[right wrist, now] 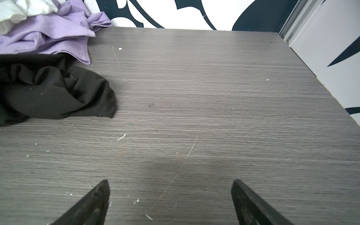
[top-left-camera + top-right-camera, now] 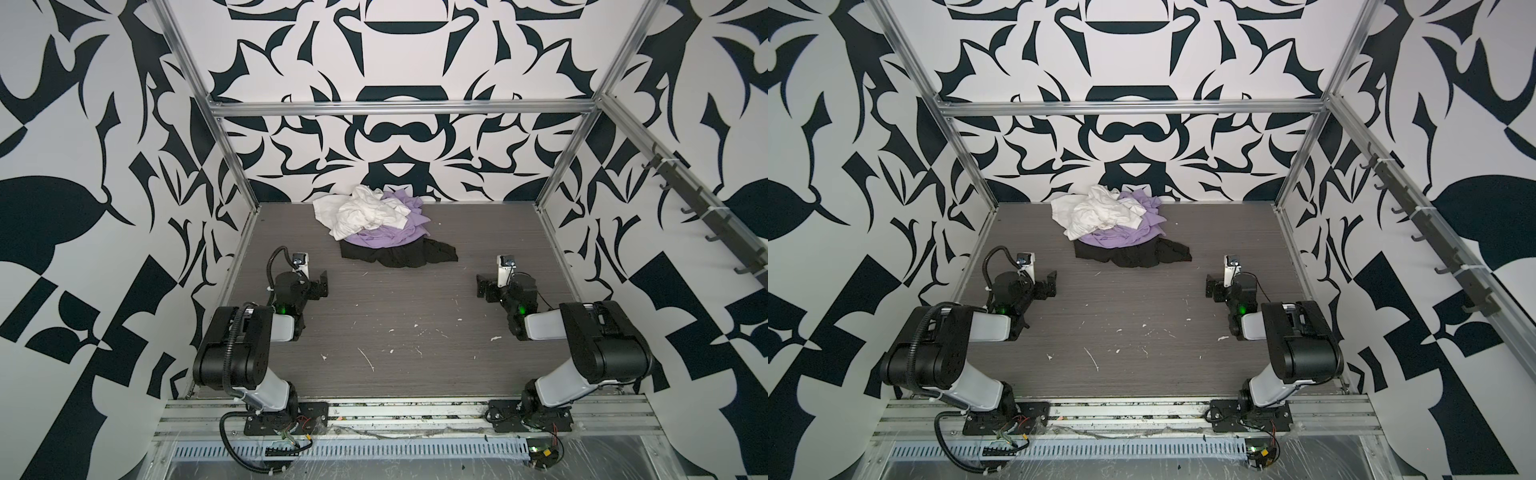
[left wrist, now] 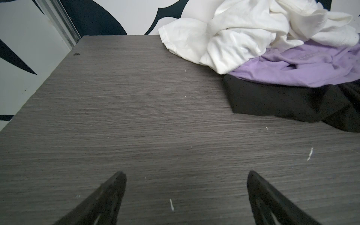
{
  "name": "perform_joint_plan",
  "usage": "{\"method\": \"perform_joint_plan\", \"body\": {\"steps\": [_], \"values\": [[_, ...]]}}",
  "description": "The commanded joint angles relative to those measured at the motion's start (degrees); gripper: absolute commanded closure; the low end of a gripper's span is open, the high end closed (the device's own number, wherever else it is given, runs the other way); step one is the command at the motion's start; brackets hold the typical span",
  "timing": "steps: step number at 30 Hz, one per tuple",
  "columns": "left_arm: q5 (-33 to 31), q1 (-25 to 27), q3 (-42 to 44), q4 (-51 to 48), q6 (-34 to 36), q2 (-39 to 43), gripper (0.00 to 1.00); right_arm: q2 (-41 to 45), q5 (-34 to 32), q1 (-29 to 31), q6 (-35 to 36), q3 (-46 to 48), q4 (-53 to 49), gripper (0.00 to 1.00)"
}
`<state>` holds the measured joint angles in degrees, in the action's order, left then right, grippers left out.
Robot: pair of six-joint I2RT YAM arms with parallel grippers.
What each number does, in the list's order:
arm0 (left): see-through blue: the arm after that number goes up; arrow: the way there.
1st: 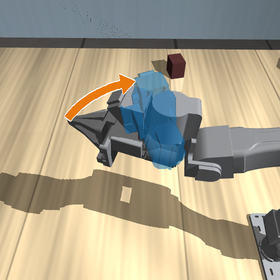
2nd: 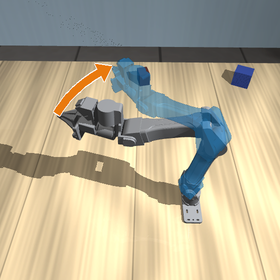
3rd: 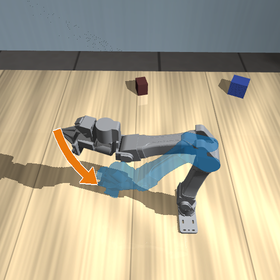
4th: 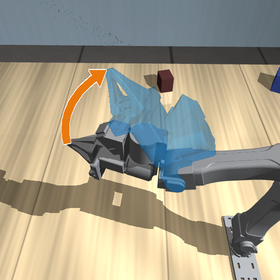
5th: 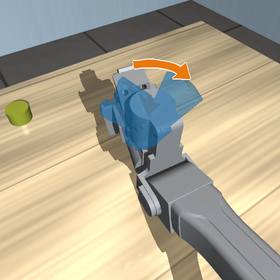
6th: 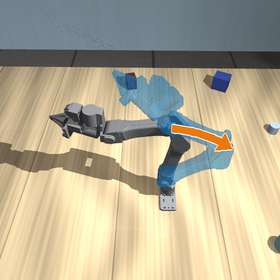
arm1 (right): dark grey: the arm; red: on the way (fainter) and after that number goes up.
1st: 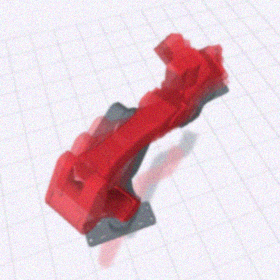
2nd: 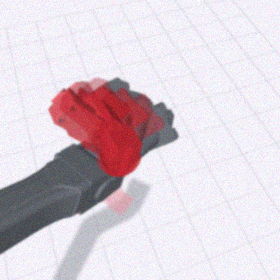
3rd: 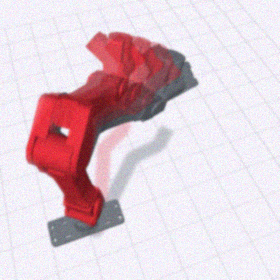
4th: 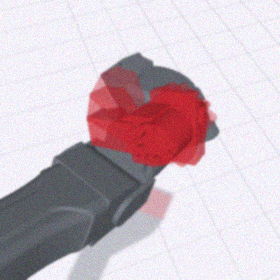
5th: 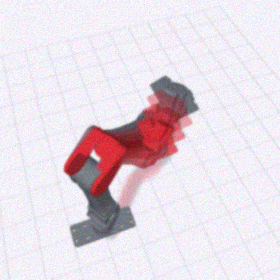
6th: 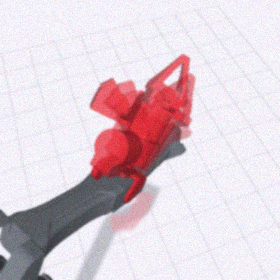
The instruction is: Pick out a specific cloth from the pile
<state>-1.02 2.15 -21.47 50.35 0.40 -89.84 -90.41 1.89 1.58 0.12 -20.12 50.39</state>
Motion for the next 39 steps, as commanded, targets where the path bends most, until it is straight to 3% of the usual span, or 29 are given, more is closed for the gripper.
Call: {"method": "perform_joint_plan", "body": {"steps": [1, 8, 13, 39], "values": [[0.49, -0.15, -0.08, 1.6, -0.21, 0.37, 0.01, 1.55, -0.31, -0.19, -0.48, -0.1, 1.61, 0.01], [0.42, -0.22, -0.15, 1.51, -0.27, 0.42, 0.01, 1.56, 0.56, -0.32, -0.12, 0.25, 2.56, 0.01], [0.81, -0.2, -0.18, 1.25, 0.04, 0.43, 0.01, 2.34, -9.31, -0.2, -4.17, 1.83, 4.31, 0.01], [0.49, -0.2, -0.07, 1.51, -0.23, 0.35, 0.01, 1.46, -8.79, 0.0, -3.87, 1.29, 4.27, 0.01]]}}
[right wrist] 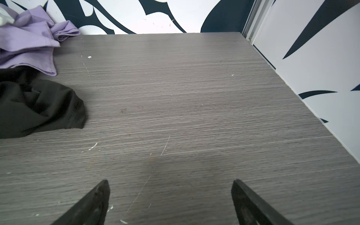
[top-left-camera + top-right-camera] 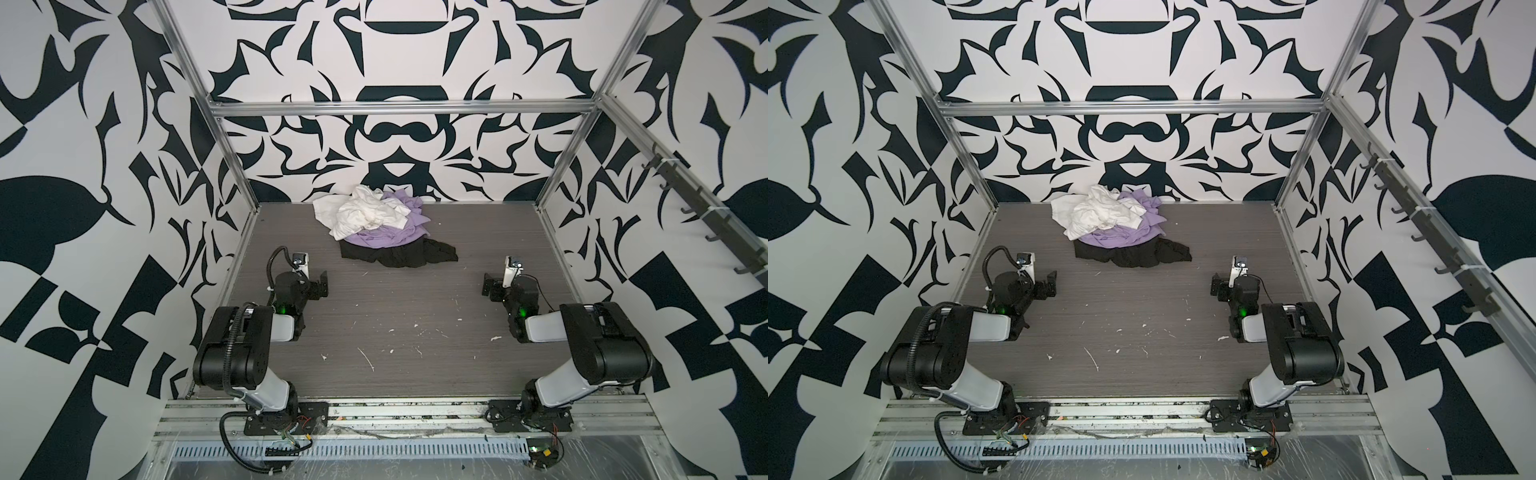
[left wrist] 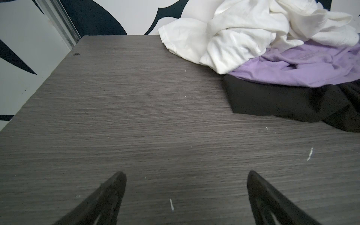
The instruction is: Pick out a specific cloth from the pile
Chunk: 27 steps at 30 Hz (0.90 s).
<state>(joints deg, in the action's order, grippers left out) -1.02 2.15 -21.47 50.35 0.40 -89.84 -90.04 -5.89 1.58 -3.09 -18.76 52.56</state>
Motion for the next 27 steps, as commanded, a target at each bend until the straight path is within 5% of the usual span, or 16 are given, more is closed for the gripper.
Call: {"method": "perform_joint_plan", "body": {"steps": [1, 16, 27], "values": [[0.47, -0.19, -0.12, 1.52, -0.23, 0.34, 0.01, 1.05, -1.05, 0.0, -0.52, -0.09, 2.06, 0.01], [0.49, -0.17, 0.01, 1.81, -0.31, 0.48, 0.01, 2.13, -4.14, 1.24, -0.16, 0.0, 1.72, 0.0], [-6.39, 0.91, -8.26, -18.15, -1.79, 6.82, 0.01, 8.88, -10.48, 4.44, -0.7, -16.2, -30.98, 0.01]]}}
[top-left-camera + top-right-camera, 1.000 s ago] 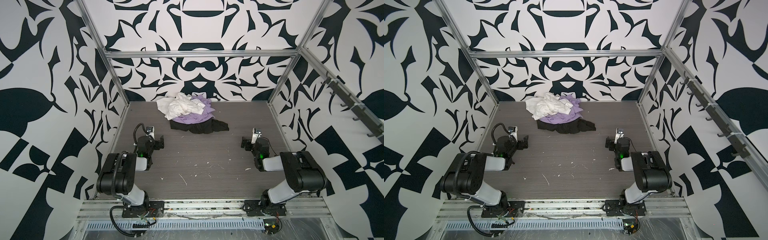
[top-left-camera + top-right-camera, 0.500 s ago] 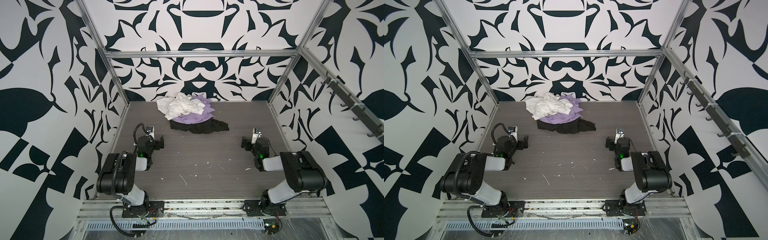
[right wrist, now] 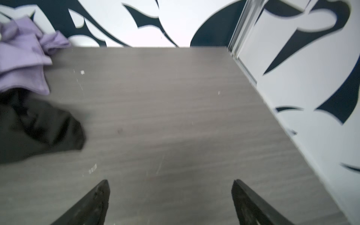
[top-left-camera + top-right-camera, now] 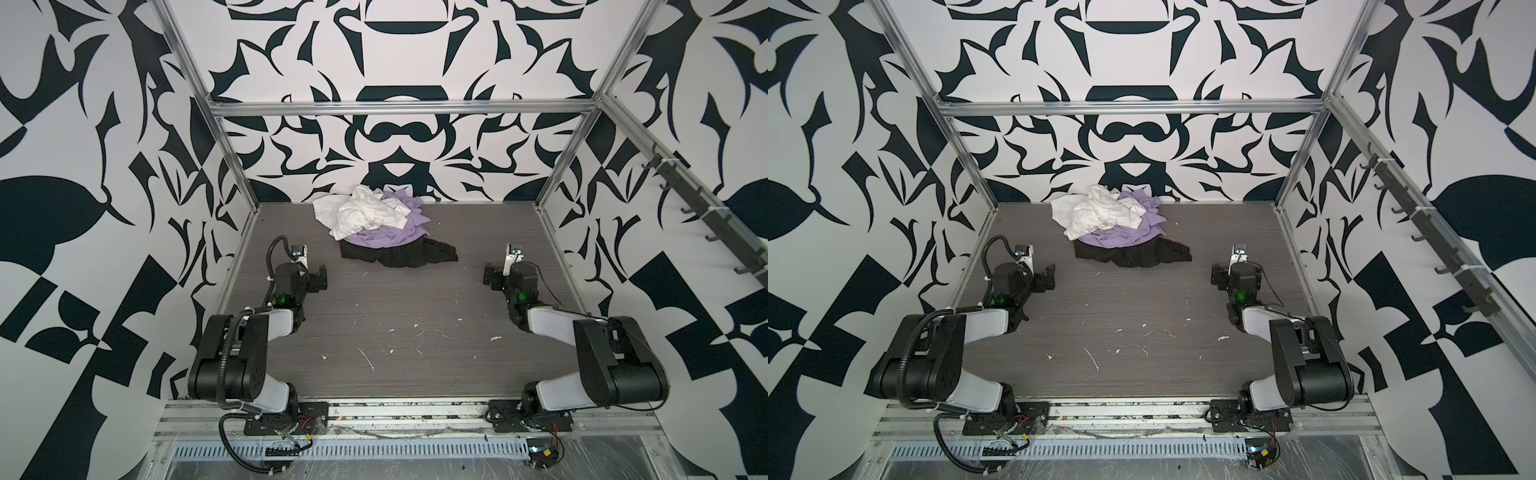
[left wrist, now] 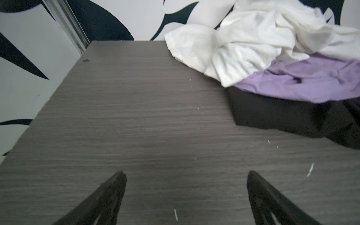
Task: Pick out a specific cloth from the pile
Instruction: 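Move both grippers forward toward the cloth pile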
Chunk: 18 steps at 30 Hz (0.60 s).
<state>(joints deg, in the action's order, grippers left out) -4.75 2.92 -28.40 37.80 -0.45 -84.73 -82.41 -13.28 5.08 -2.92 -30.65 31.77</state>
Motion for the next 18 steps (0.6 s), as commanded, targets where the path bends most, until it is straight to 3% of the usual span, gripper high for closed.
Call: {"method": "perform_joint_plan", "body": {"steps": [1, 4, 9, 12, 16, 18], "values": [[-2.78, 0.17, -1.71, -6.35, -1.1, 2.24, 0.01, 1.26, -3.53, 0.99, -2.5, -6.34, -12.52, 0.01], [-5.48, 1.21, -4.63, -11.09, -1.05, 3.88, 0.01, 0.85, -3.24, 0.98, -8.43, -10.13, -16.47, 0.03], [-7.27, 1.57, -13.58, -21.85, -8.19, 3.41, 0.01, -2.4, 1.32, 1.54, -15.62, -16.97, -22.91, 0.03], [-5.38, 1.61, -19.94, -29.85, -14.29, 0.41, 0.01, -4.9, 1.68, 2.11, -19.35, -21.39, -27.71, 0.04], [1.54, 1.99, -29.39, -40.55, -18.58, -4.94, 0.01, -7.17, 8.34, 2.15, -24.07, -24.62, -29.26, 0.11], [3.39, 2.99, -30.63, -40.98, -19.83, -6.19, 0.01, -8.57, 12.48, 2.12, -26.61, -25.79, -28.59, 0.17]]}}
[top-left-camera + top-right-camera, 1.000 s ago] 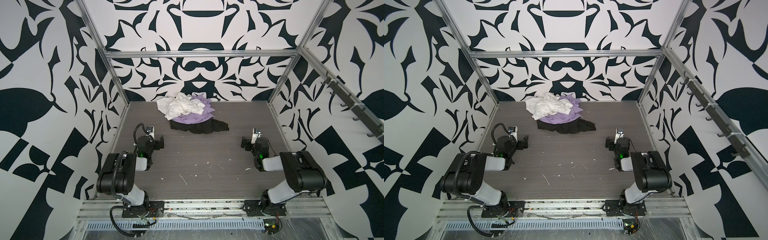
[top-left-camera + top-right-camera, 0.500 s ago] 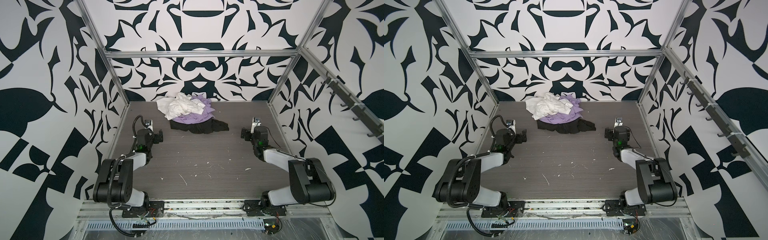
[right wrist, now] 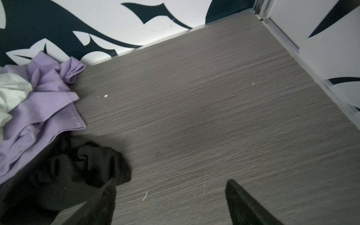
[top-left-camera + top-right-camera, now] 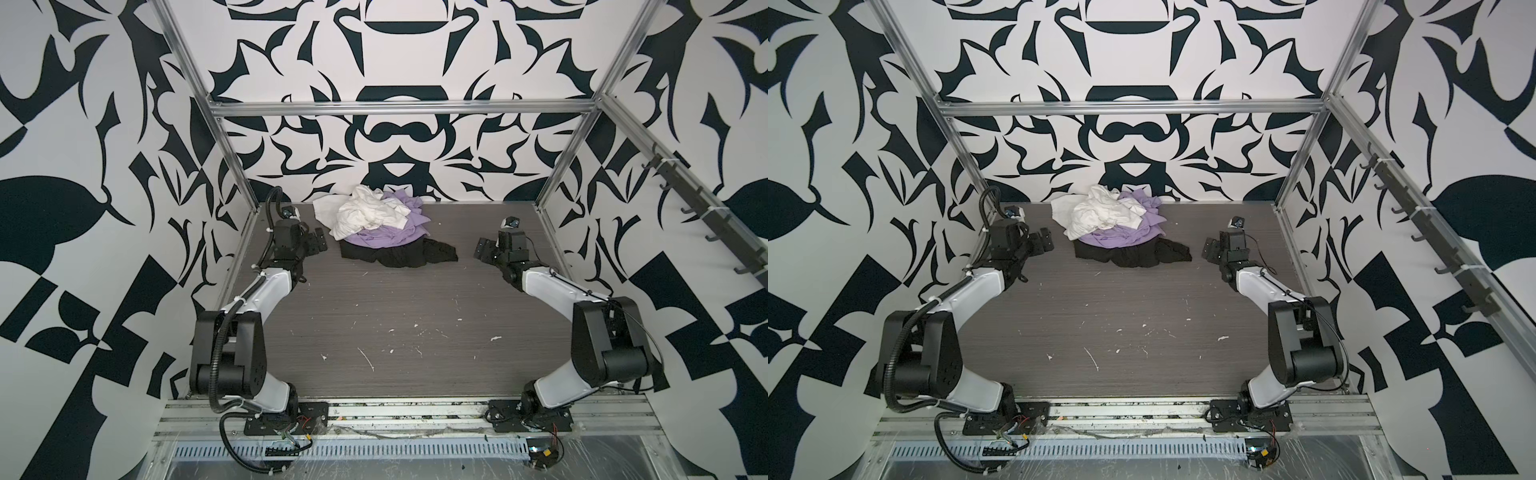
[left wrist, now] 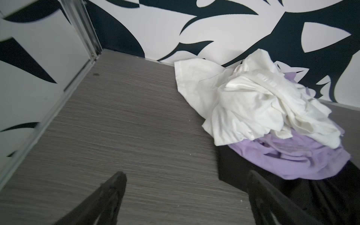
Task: Pick out a specific cloth from the pile
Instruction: 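Move both grippers forward toward the cloth pile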
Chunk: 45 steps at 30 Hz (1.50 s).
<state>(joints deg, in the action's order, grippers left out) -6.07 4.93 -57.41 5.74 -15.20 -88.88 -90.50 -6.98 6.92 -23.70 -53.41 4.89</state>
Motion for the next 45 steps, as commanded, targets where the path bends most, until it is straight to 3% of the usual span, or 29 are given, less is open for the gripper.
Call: {"method": "perform_joint_plan", "body": {"steps": [1, 6, 10, 17, 23, 29, 36, 39, 45], "values": [[5.52, 1.53, -2.0, -8.71, -5.78, -2.47, 0.01, -1.36, 8.55, 0.34, -7.33, -4.0, -1.23, 0.19], [12.18, 2.61, -4.69, -9.48, -9.32, -5.52, 0.01, -6.99, 18.17, 1.06, -13.78, -9.66, -0.98, 0.29], [15.78, 3.04, -5.26, -8.59, -11.57, -7.33, 0.0, -11.02, 21.45, 1.88, -15.88, -13.11, 1.23, 0.35], [22.58, 3.91, -8.51, -7.79, -12.59, -11.71, 0.02, -21.71, 35.99, 2.52, -19.89, -19.54, 16.68, 0.45], [28.81, 3.95, -8.86, -3.85, -16.01, -14.06, 0.04, -27.78, 32.39, 2.41, -27.41, -22.94, 22.71, 0.51], [31.71, 3.99, -10.47, -5.58, -16.31, -15.37, 0.07, -31.85, 28.09, 2.54, -33.06, -26.16, 20.27, 0.58], [33.31, 3.97, -10.49, -4.86, -16.9, -16.2, 0.07, -36.19, 28.08, 4.32, -29.73, -33.25, 16.81, 0.58], [31.45, 3.96, -9.35, -4.39, -17.46, -15.42, 0.0, -37.71, 27.2, 5.15, -28.24, -36.42, 13.52, 0.59], [30.88, 4.0, -7.48, -1.87, -18.27, -14.21, 0.01, -39.8, 26.49, 6.57, -26.31, -40.89, 10.21, 0.6]]}}
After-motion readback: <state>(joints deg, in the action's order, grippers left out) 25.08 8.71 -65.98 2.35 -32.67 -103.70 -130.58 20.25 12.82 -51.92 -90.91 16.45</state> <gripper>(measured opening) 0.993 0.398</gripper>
